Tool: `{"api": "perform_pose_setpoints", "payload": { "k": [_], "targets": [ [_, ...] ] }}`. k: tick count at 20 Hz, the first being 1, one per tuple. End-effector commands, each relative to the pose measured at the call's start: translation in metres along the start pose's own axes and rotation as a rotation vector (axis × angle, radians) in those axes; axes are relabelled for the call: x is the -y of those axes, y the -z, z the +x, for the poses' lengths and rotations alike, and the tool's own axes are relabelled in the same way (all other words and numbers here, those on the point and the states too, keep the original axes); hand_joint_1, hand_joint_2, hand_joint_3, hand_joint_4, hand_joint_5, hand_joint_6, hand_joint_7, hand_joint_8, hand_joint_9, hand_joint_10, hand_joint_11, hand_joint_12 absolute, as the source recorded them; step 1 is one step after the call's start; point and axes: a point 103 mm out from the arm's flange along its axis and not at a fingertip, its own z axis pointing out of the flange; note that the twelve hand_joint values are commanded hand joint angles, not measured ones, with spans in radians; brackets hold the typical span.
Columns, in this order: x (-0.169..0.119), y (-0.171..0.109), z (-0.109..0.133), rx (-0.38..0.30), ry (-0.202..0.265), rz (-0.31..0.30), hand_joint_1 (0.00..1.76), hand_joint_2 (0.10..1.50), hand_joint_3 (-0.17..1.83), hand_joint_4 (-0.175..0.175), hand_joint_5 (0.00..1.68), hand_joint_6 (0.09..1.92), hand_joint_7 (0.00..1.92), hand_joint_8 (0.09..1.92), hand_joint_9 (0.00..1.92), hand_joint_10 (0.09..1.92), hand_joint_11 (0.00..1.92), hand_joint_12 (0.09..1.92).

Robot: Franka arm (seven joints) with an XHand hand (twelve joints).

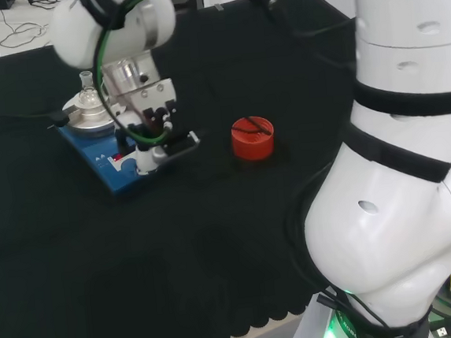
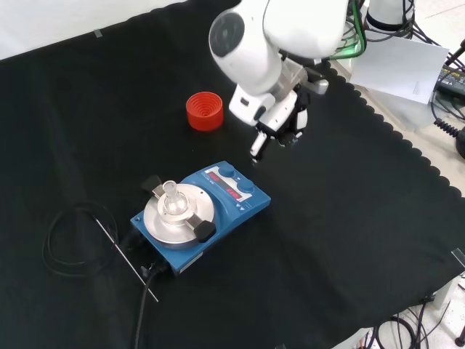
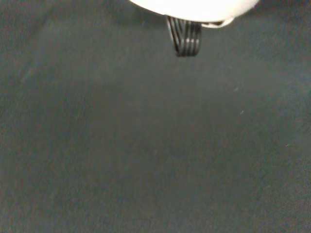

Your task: Turn on the heater.

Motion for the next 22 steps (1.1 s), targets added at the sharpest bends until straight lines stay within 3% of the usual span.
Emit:
{"api": "perform_pose_setpoints", "payload": {
  "k": [1,10,16,22],
  "targets": [
    [-0.008,-0.012,0.002,0.057,-0.007,0.086,1.49,0.71,1.04,-0.075,0.25,0.84,1.78,1.55,1.86,1.67,1.62,1.35],
    [-0.01,-0.004,-0.007,0.047,-0.021,0.052,1.49,0.7,1.05,-0.067,0.23,0.78,1.78,1.56,1.86,1.67,1.62,1.35],
    [-0.019,-0.005,-0.014,0.036,-0.026,0.051,1.49,0.7,1.06,-0.054,0.21,0.53,1.78,1.56,1.86,1.67,1.62,1.35],
    [-0.028,-0.01,-0.022,0.022,-0.03,0.065,1.49,0.7,1.06,-0.051,0.23,0.45,1.78,1.55,1.86,1.67,1.62,1.35]
  ]
}}
